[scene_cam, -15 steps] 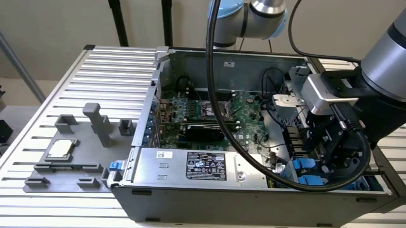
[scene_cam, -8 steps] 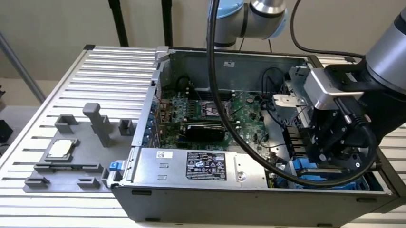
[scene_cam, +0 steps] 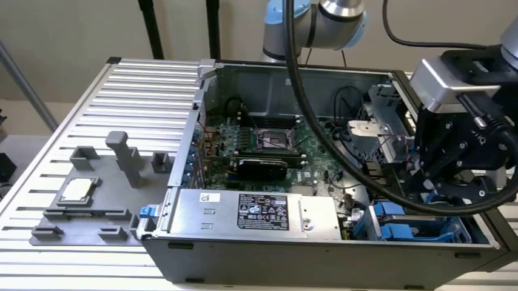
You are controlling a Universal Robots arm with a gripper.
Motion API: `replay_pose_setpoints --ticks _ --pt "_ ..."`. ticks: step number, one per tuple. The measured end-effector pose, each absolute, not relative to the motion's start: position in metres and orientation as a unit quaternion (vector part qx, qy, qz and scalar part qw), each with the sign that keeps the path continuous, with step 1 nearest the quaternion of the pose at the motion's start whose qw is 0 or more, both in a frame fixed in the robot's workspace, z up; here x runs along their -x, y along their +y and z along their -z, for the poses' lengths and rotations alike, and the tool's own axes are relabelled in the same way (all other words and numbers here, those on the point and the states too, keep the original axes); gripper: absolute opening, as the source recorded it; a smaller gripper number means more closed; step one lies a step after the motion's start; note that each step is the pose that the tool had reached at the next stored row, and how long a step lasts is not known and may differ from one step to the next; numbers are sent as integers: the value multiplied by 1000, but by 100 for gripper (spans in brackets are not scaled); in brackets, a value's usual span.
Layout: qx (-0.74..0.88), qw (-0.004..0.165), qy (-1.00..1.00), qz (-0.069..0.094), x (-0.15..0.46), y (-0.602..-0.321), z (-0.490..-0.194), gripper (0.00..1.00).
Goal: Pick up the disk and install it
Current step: 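Insert the disk into the insertion slot, then insert the first disk wire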
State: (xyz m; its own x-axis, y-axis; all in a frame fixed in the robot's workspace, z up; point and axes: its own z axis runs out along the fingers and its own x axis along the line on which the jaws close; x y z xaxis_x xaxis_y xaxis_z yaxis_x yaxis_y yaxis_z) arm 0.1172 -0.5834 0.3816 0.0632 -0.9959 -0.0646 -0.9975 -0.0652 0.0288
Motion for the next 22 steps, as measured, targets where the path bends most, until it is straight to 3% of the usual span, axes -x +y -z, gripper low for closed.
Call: replay_pose_setpoints --ticks 12,22 --pt "729 16 683 -38 -161 -581 -387 0" --pt "729 16 683 -38 -167 -574 -370 0"
